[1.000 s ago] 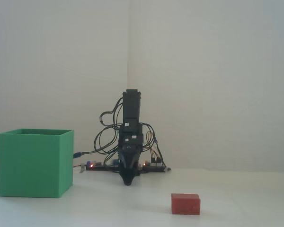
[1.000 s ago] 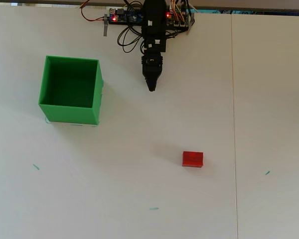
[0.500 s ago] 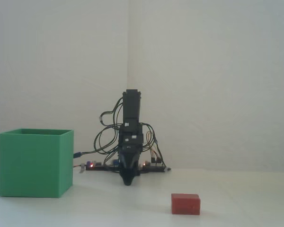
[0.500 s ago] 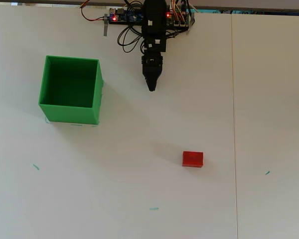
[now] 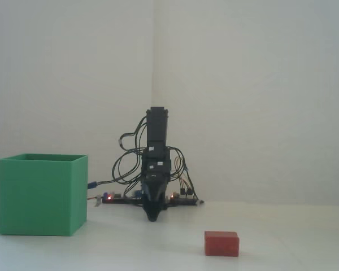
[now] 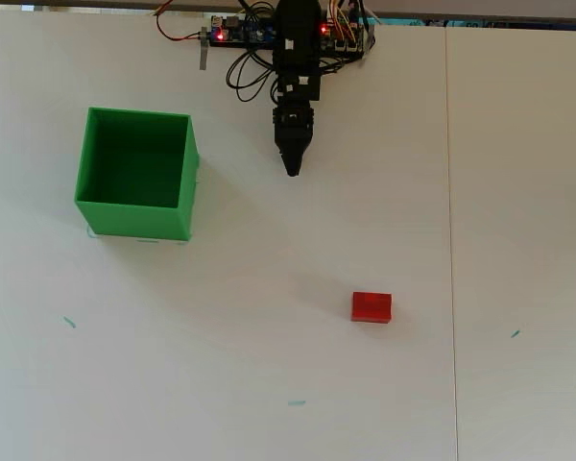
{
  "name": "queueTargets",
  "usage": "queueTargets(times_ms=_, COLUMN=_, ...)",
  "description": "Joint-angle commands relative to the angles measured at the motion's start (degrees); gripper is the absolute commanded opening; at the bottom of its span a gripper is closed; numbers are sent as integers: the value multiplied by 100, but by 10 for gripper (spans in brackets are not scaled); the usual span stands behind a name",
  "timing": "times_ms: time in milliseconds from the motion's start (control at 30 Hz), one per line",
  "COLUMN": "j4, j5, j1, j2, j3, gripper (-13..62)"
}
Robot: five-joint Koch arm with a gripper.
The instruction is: Grasp a red block and put it in the green bin.
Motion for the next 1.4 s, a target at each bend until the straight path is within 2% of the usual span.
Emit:
queueTargets(times_ms=0, j4=255, j5=132, j1=-53, j2=360, j3=334, gripper=351)
queueTargets(times_ms=133, j4=193, j5=141, j1=79, j2=299, j3=-70, gripper=348)
queueTargets(times_ms=267, j4=229, j5=-70, j1=334, j2=-158, j3=-1336, gripper=350)
queueTargets(times_ms=467, j4=3516, j5=-2593, j1=62, j2=-237, j3=-4386, gripper=348)
queueTargets(times_ms=633, j4=4113, j5=-2900, j1=-114, j2=-334, j3=-6170, gripper=345)
queueTargets(times_ms=867, j4=4201, j5=-3841, j1=-149, j2=-2320, j3=-8569, gripper=334)
queueTargets(times_ms=967, j4=4588, j5=-2206, j1=-167, j2=-2892, j3=-9105, gripper=335)
queueTargets(times_ms=1067, j4=4922, j5=-2065, j1=-343, j2=-3735, j3=-9791, gripper=338)
queueTargets(times_ms=1167, j4=6565, j5=-1925, j1=-457, j2=-4852, j3=-11479, gripper=339)
queueTargets(times_ms=1300, j4=8754, j5=-1731, j1=-527, j2=-6847, j3=-14774, gripper=340)
queueTargets(times_ms=1367, j4=8991, j5=-1731, j1=-650, j2=-7295, j3=-15284, gripper=339)
